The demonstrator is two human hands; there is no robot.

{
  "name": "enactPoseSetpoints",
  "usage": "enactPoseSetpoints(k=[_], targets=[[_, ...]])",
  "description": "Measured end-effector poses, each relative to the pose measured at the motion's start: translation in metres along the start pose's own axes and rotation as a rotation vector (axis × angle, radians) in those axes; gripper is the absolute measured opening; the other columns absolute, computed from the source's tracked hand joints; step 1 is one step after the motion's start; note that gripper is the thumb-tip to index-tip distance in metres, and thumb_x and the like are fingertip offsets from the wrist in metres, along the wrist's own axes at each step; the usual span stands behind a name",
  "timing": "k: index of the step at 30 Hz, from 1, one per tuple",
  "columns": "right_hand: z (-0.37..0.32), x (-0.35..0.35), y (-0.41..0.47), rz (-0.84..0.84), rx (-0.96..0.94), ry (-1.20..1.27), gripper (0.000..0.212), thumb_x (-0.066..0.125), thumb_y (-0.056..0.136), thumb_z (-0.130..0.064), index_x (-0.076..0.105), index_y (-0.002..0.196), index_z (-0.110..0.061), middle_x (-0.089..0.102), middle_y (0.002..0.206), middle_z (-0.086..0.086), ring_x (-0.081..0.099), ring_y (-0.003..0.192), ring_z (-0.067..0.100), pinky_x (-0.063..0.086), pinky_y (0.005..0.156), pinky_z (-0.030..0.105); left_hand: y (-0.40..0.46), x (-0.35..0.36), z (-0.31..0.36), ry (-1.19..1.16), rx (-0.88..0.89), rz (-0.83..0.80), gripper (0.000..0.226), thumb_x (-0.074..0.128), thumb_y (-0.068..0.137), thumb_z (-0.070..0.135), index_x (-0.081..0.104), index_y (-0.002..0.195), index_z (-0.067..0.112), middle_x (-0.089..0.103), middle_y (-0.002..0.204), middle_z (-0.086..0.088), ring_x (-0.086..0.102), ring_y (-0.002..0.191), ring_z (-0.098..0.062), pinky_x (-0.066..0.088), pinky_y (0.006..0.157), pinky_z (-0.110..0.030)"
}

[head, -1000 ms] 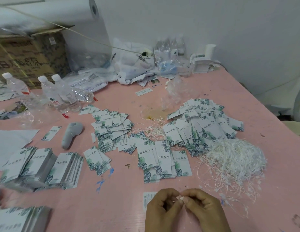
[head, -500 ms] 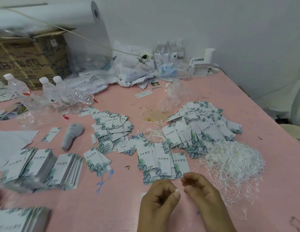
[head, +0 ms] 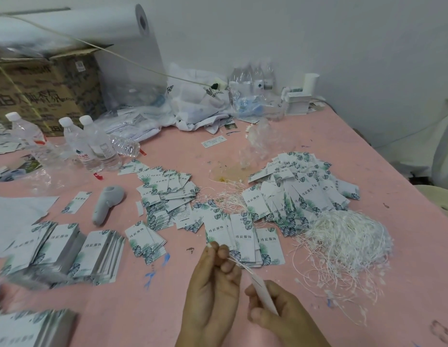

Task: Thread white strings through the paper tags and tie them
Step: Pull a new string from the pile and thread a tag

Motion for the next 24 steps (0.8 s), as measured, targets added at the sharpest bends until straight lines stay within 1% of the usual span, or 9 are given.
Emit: enactPoseSetpoints(k=[3,6,8,11,13,15,18,21,24], targets=[[0.004,0.004,0.001,0.122,0.054,0.125,0.040,0.074,0.057,-0.032,0.074,0.095,-0.019,0.054,0.064,0.002,0.047,0.053,0.012,0.039,0.054,0.022,0.004,-0.018,-0.002,-0.074,-0.012,0.091,0.053,0.102,0.032,0.010,0.069,0.073,0.009,0.055,0.066,-0.002,0.049,0.047,-0.010,0.047,0.042,-0.021],[0.004,0.002,-0.001,0.212,0.058,0.171,0.045,0.064,0.071,-0.051,0.074,0.104,-0.021,0.065,0.067,0.005,0.053,0.056,0.020,0.039,0.058,0.029,0.007,-0.038,-0.010,-0.078,-0.028,0.222,0.024,0.084,0.065,0.011,0.064,0.078,0.010,0.054,0.065,-0.002,0.049,0.048,-0.011,0.046,0.042,-0.020],[0.004,-0.003,-0.003,0.265,0.060,0.130,0.032,0.068,0.074,-0.035,0.073,0.102,-0.021,0.075,0.086,0.009,0.066,0.072,0.028,0.049,0.069,0.034,0.008,-0.047,-0.013,-0.109,-0.028,0.288,0.005,0.060,0.081,0.016,0.060,0.082,0.011,0.057,0.067,-0.003,0.052,0.051,-0.012,0.048,0.043,-0.020],[0.009,-0.010,-0.004,0.301,0.098,0.066,0.018,0.073,0.079,-0.011,0.072,0.096,-0.012,0.075,0.093,0.016,0.071,0.085,0.030,0.049,0.084,0.042,0.011,-0.059,-0.018,-0.097,-0.004,0.349,0.009,0.059,0.082,0.016,0.063,0.080,0.009,0.065,0.075,-0.008,0.059,0.057,-0.013,0.052,0.045,-0.022],[0.010,-0.011,-0.005,0.290,0.138,0.141,0.016,0.070,0.083,0.002,0.069,0.098,-0.004,0.073,0.093,0.024,0.070,0.083,0.035,0.049,0.085,0.047,0.010,-0.070,-0.023,0.159,0.067,0.386,0.007,0.063,0.083,0.014,0.065,0.077,0.011,0.068,0.079,-0.012,0.061,0.058,-0.013,0.053,0.049,-0.023],[0.012,-0.011,-0.007,0.308,0.168,0.257,0.024,0.072,0.073,0.001,0.067,0.097,0.003,0.071,0.093,0.031,0.069,0.081,0.040,0.048,0.087,0.054,0.006,-0.083,-0.031,0.517,0.155,0.408,0.014,0.070,0.085,0.010,0.068,0.072,0.016,0.068,0.076,-0.013,0.057,0.059,-0.015,0.048,0.058,-0.028],[0.017,-0.014,-0.008,0.344,0.205,0.377,0.029,0.070,0.067,0.000,0.067,0.094,0.006,0.069,0.094,0.035,0.069,0.077,0.041,0.053,0.080,0.052,-0.009,-0.090,-0.045,0.858,0.200,0.374,0.020,0.072,0.075,0.034,0.064,0.078,0.016,0.059,0.064,-0.010,0.049,0.059,-0.016,0.040,0.065,-0.032],[0.015,-0.026,-0.006,0.417,0.200,0.285,0.020,0.063,0.081,0.004,0.062,0.101,0.007,0.071,0.092,0.030,0.069,0.074,0.037,0.051,0.074,0.043,-0.015,-0.091,-0.055,1.040,0.257,0.281,0.022,0.070,0.072,0.042,0.064,0.078,0.022,0.054,0.059,-0.001,0.048,0.058,-0.015,0.039,0.063,-0.030],[-0.004,-0.043,0.000,0.473,0.138,0.089,0.013,0.058,0.091,-0.003,0.065,0.101,-0.004,0.075,0.089,0.017,0.070,0.068,0.026,0.048,0.068,0.042,-0.013,-0.088,-0.055,1.201,0.302,0.190,0.009,0.069,0.072,0.027,0.066,0.081,0.028,0.060,0.062,0.000,0.049,0.054,-0.005,0.043,0.056,-0.019]])
Point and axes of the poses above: each hand's wrist, its own y-axis towards the middle knuckle, its own x-axis out of the palm, z = x × y, the point moved 2 cm from there along y, towards the middle knuckle
